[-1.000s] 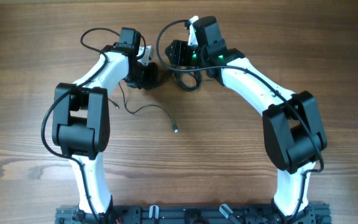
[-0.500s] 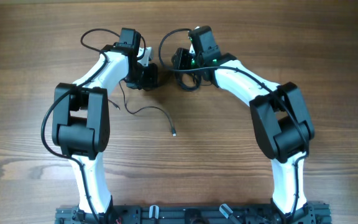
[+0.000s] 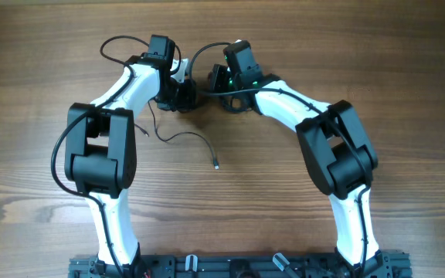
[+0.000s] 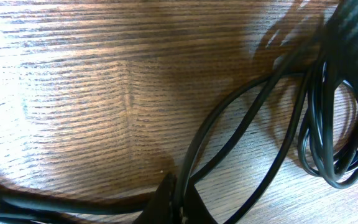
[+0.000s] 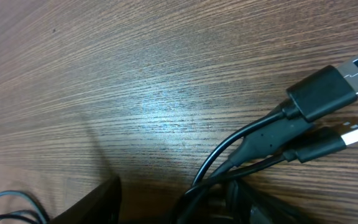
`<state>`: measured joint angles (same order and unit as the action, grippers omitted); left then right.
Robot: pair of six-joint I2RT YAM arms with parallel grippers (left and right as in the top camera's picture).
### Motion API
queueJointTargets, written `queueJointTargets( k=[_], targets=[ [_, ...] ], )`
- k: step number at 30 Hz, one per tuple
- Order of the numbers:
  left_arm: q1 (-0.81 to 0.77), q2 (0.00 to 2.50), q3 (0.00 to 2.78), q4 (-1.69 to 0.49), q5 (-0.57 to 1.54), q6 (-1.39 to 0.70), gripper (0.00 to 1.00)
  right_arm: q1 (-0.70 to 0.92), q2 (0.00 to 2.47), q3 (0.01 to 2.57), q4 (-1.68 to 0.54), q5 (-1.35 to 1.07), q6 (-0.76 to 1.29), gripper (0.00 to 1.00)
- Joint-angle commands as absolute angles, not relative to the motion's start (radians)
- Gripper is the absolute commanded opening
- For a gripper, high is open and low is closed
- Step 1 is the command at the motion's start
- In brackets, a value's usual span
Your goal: Untangle cables
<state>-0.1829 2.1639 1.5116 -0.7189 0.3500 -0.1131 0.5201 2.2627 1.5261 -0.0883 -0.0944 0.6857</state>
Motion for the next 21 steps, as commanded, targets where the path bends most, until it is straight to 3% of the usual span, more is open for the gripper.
queueJointTargets(
  k=[1,7,12,17,20,21],
  targets=[
    [-0.19,2.194,1.502,-0.74,0.347,-0.112,0.04,0.558,2.332,1.527,-0.099,0.002,0.706,0.56],
    [-0.19,2.194,1.502,-0.74,0.347,-0.112,0.04,0.557,2.351,1.526,-0.118,0.012,0.707,0.4],
    [-0.19,2.194,1.502,-0.74,0.347,-0.112,0.04,0.558,2.361,1.526,-0.114,0.034,0.71,0.33],
    [-0.19,2.194,1.502,-0.736,0.347,-0.112,0.04,0.558,2.37,1.526,-0.112,0.033,0.71,0.33],
    [-0.19,2.194,1.502,-0.736,0.346,-0.112,0.04,0.558,2.37,1.526,-0.113,0.012,0.71,0.47],
    [-0.19,2.194,1.502,-0.736,0.346,-0.112,0.04,0.558,2.37,1.526,-0.113,-0.01,0.709,0.48]
  ],
)
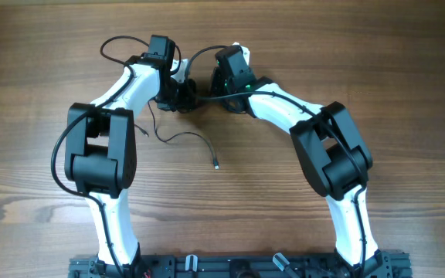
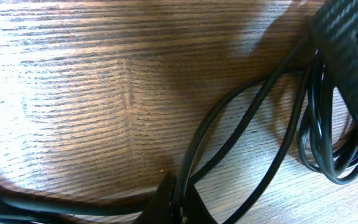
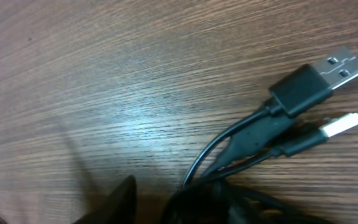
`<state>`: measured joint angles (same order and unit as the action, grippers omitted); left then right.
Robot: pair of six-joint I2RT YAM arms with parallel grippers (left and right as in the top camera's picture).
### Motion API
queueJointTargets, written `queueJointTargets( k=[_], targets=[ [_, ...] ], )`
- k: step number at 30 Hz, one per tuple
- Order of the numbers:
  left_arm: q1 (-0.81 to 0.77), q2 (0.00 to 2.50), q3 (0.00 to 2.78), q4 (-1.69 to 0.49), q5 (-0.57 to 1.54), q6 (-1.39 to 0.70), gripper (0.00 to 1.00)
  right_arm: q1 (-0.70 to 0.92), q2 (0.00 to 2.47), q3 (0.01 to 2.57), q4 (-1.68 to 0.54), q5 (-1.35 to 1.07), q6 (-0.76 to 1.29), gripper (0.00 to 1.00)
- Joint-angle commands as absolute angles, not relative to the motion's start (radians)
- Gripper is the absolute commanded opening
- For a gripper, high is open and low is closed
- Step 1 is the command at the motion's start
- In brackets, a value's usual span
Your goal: Untangle cables
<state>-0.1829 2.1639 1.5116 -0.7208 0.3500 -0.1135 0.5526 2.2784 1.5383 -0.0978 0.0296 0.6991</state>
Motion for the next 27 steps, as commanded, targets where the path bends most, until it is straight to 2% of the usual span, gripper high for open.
queueJointTargets(
  k=[1,2,4,7,8,16,21,23,27],
  targets=[
    [-0.19,2.194,1.502,-0.736,0.346,-0.112,0.04,0.558,2.37,1.526,-0.113,-0.029,0.707,0.47],
    [-0.19,2.194,1.502,-0.736,0.346,-0.112,0.04,0.558,2.37,1.526,-0.113,-0.042,0.707,0.42],
    [-0.19,2.194,1.502,-0.736,0.346,-0.112,0.04,0.558,2.37,1.526,-0.113,-0.045,0.707,0.26],
    [-0.19,2.194,1.502,-0.736,0.341,-0.112,0.04,0.558,2.373,1.526,-0.113,-0.012,0.708,0.14],
    [-0.19,2.194,1.502,-0.736,0.336,-0.112,0.04,0.558,2.375,1.526,-0.114,0.005,0.71,0.06],
    [-0.19,2.194,1.502,-0.736,0.32,-0.113,0.04,0.558,2.382,1.527,-0.114,-0.036,0.705,0.04],
    [-0.19,2.194,1.502,-0.736,0.32,-0.113,0.04,0.52,2.27,1.527,-0.152,-0.197,0.603,0.04],
    [-0.19,2.194,1.502,-0.729,0.321,-0.121,0.04,0.476,2.156,1.527,-0.177,-0.358,0.499,0.04],
    [-0.19,2.194,1.502,-0.706,0.321,-0.147,0.04,0.427,2.034,1.527,-0.208,-0.574,0.47,0.04]
  ],
)
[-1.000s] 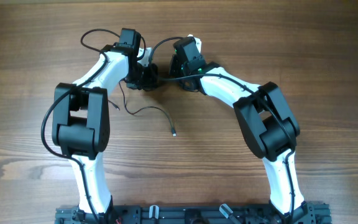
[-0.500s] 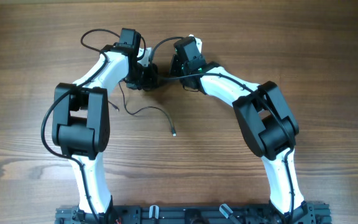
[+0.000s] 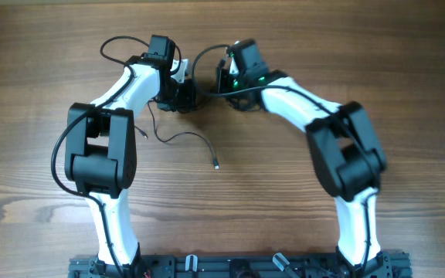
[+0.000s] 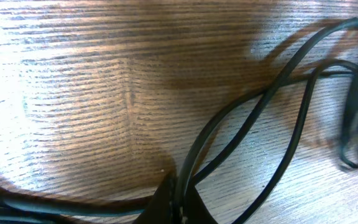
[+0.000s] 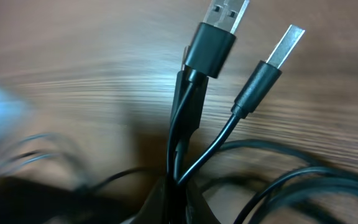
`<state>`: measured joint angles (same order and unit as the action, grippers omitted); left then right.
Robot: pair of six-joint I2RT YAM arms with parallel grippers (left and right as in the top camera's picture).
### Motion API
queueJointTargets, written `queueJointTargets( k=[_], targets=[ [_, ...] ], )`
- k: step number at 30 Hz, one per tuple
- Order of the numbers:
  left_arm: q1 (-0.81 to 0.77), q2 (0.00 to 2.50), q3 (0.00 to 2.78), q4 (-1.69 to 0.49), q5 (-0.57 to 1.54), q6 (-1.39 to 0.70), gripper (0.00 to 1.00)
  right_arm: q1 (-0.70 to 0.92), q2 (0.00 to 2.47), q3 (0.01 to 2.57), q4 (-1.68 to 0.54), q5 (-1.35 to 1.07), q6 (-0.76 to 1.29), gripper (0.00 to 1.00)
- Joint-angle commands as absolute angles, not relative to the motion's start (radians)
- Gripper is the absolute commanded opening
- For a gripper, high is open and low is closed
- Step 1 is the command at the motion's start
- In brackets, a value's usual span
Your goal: Untangle cables
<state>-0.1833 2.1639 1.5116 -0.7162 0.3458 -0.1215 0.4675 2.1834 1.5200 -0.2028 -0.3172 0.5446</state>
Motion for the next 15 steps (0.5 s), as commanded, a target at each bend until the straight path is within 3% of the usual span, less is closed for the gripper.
queueJointTargets(
  k=[1,7,15],
  targets=[
    [-0.19,2.194,1.502,-0.705,0.321,-0.151,0.04,0.42,2.017,1.527,-0.212,-0.62,0.47,0.04],
    [-0.19,2.194,1.502,-0.699,0.32,-0.172,0.04,0.37,1.932,1.527,-0.227,-0.839,0.478,0.04],
    [-0.19,2.194,1.502,-0.707,0.221,-0.229,0.04,0.319,1.784,1.527,-0.229,-0.826,0.499,0.05]
  ],
)
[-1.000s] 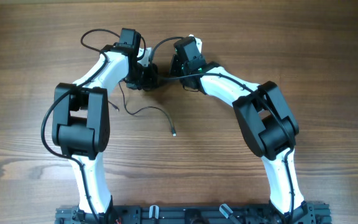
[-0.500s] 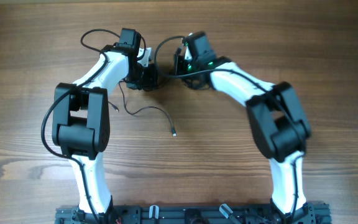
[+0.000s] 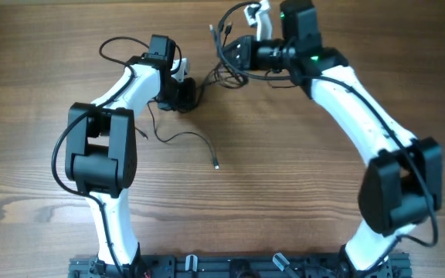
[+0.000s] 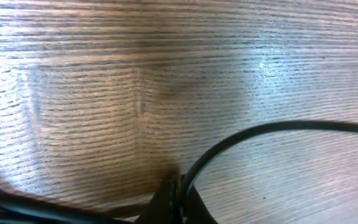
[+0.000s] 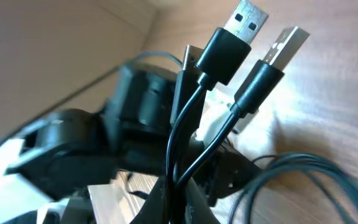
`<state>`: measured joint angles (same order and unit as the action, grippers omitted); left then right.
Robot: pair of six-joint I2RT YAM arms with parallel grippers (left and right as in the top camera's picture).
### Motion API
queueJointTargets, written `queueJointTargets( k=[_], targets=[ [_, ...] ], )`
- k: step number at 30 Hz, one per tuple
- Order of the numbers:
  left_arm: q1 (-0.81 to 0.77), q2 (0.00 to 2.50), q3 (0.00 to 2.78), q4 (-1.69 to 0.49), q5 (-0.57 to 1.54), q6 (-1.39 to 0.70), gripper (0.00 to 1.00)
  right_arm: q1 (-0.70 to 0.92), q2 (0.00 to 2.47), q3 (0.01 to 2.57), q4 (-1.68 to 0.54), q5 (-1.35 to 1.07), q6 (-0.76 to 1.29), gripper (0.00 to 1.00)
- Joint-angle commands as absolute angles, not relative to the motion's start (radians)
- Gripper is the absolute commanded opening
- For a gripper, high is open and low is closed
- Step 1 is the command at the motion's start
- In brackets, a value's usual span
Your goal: Untangle cables
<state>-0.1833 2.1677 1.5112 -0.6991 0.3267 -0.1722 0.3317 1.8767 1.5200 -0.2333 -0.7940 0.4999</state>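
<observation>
The black cables form a tangle (image 3: 216, 76) at the table's far middle. My left gripper (image 3: 185, 94) rests low on the wood, shut on one black cable (image 4: 272, 128) that arcs away to the right. My right gripper (image 3: 238, 52) is raised toward the back, shut on a pair of black cables (image 5: 182, 137). Their two USB plugs (image 5: 236, 36) stick up past the fingers. Loose loops (image 5: 303, 171) hang below it. The left arm (image 5: 104, 124) shows behind the plugs.
A thin black cable (image 3: 180, 137) lies on the wooden table (image 3: 300, 193) in front of the left arm, with its small plug end (image 3: 216, 164) toward the middle. Another loop (image 3: 114, 45) curls behind the left arm at the back left.
My right gripper has gone up and toward the back right, lifting its two plug-ended cables off the wood. The loops beside my left gripper have gone; one cable remains there.
First both grippers sat close together at the tangle, the plugs lying flat on the wood by my right gripper. Then the right gripper was nearer the left one. Then the plugs stood upright in its grip. Now the cables hang raised between the grippers.
</observation>
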Motion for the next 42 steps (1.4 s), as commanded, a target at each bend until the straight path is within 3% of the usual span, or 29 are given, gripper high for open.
queueJointTargets(
  k=[1,6,10,12,13,14,16,19,21,23,26,29,31,39,42],
  targets=[
    [-0.189,2.194,1.502,-0.713,0.192,-0.245,0.04,0.311,1.755,1.527,-0.229,-0.82,0.5,0.04],
    [-0.162,2.162,1.545,-0.76,0.265,-0.248,0.06,0.306,1.705,1.527,-0.254,-0.837,0.509,0.04],
    [-0.103,2.051,1.636,-0.801,0.407,-0.248,0.15,0.306,1.699,1.527,-0.251,-0.867,0.553,0.04],
    [-0.075,1.975,1.655,-0.799,0.472,-0.262,0.31,0.306,1.699,1.527,-0.256,-0.89,0.552,0.04],
    [-0.066,1.946,1.655,-0.798,0.476,-0.28,0.5,0.306,1.699,1.527,-0.256,-0.896,0.552,0.04],
    [-0.057,1.916,1.655,-0.802,0.475,-0.305,0.6,0.306,1.699,1.527,-0.256,-0.897,0.552,0.04],
    [-0.047,1.88,1.655,-0.813,0.48,-0.327,0.73,0.306,1.699,1.527,-0.256,-0.896,0.552,0.04],
    [-0.043,1.845,1.655,-0.85,0.517,-0.369,0.79,0.306,1.699,1.527,-0.255,-0.896,0.553,0.04],
    [-0.044,1.844,1.655,-0.857,0.62,-0.376,0.99,0.306,1.699,1.527,-0.255,-0.896,0.553,0.04],
    [-0.045,1.846,1.655,-0.858,0.747,-0.376,1.0,0.306,1.699,1.527,-0.256,-0.896,0.554,0.04],
    [-0.064,1.846,1.655,-0.866,0.769,-0.376,0.98,0.306,1.699,1.527,-0.256,-0.896,0.554,0.04],
    [-0.089,1.853,1.653,-0.896,0.676,-0.484,0.76,0.306,1.699,1.527,-0.256,-0.896,0.553,0.04],
    [-0.11,1.864,1.653,-0.9,0.665,-0.538,0.7,0.306,1.699,1.527,-0.256,-0.896,0.552,0.04],
    [-0.206,1.898,1.653,-0.857,0.722,-0.69,0.7,0.306,1.699,1.527,-0.264,-0.895,0.55,0.04],
    [-0.245,1.898,1.653,-0.846,0.714,-0.69,0.62,0.306,1.699,1.527,-0.278,-0.896,0.55,0.04]
  ],
)
